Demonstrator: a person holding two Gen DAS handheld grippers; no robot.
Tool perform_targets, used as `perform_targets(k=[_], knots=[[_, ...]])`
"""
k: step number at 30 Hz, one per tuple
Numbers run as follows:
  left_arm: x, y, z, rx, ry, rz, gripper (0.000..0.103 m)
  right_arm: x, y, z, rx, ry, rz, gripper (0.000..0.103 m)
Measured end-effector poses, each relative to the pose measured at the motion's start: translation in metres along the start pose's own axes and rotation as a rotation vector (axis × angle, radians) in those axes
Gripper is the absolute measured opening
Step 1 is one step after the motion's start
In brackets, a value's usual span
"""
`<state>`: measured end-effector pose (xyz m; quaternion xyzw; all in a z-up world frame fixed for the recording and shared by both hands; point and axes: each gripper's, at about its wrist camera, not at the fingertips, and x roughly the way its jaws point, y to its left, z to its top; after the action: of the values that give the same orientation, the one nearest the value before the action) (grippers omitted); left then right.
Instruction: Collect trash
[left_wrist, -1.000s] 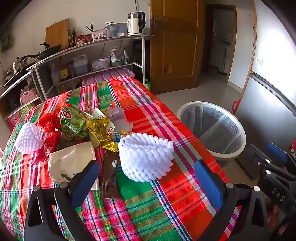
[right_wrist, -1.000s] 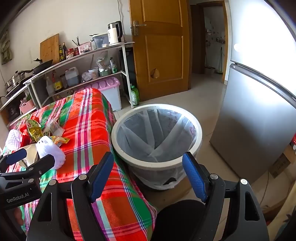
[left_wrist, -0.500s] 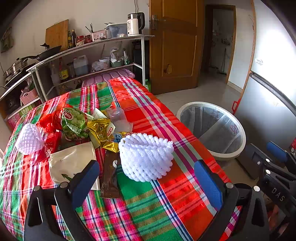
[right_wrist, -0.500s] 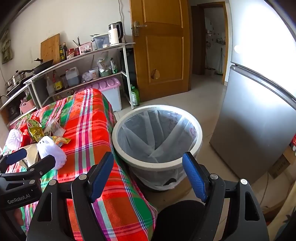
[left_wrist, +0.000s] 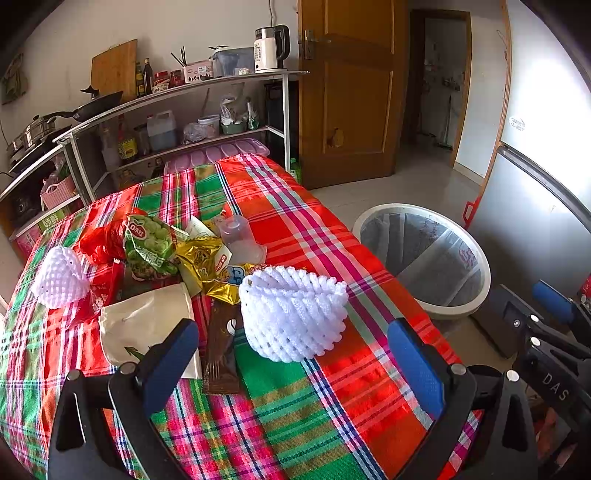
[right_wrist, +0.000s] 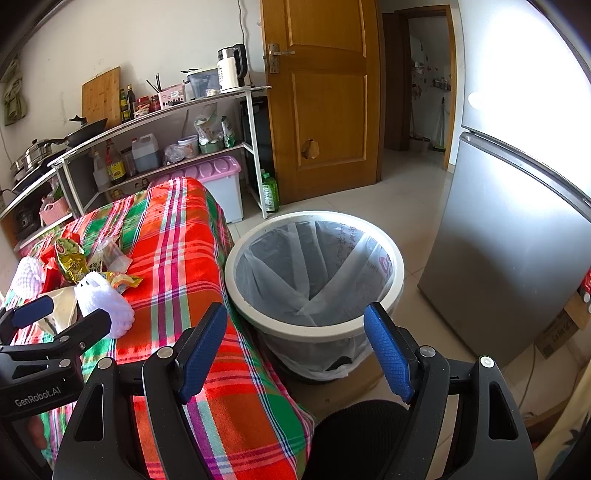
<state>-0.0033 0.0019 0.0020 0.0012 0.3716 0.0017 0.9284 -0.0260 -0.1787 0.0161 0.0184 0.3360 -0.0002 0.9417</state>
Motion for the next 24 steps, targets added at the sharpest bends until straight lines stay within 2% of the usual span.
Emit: perform_targets(k=[24], knots=[[-0.0034,0.0003,-0.0005,0.001,-0.001,-0.002,0.103,-0.0032,-0.0001,0.0024,-0.006,-0.005,0.000,0.077]])
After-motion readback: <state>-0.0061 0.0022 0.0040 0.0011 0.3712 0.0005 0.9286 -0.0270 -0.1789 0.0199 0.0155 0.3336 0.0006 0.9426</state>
